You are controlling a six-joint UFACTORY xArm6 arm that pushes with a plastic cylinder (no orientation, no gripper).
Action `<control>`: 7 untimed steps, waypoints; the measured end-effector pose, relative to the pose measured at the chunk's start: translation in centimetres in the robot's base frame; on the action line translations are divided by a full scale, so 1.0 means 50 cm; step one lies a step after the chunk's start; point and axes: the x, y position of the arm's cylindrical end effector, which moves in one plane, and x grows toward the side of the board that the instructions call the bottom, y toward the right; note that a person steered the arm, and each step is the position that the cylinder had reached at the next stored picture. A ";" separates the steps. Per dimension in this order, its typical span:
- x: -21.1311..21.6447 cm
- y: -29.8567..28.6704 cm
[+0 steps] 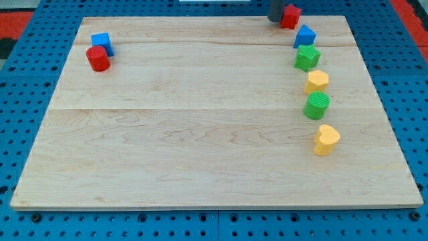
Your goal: Push the red circle slightly right
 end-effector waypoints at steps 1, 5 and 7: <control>0.000 0.003; 0.035 -0.283; 0.039 -0.632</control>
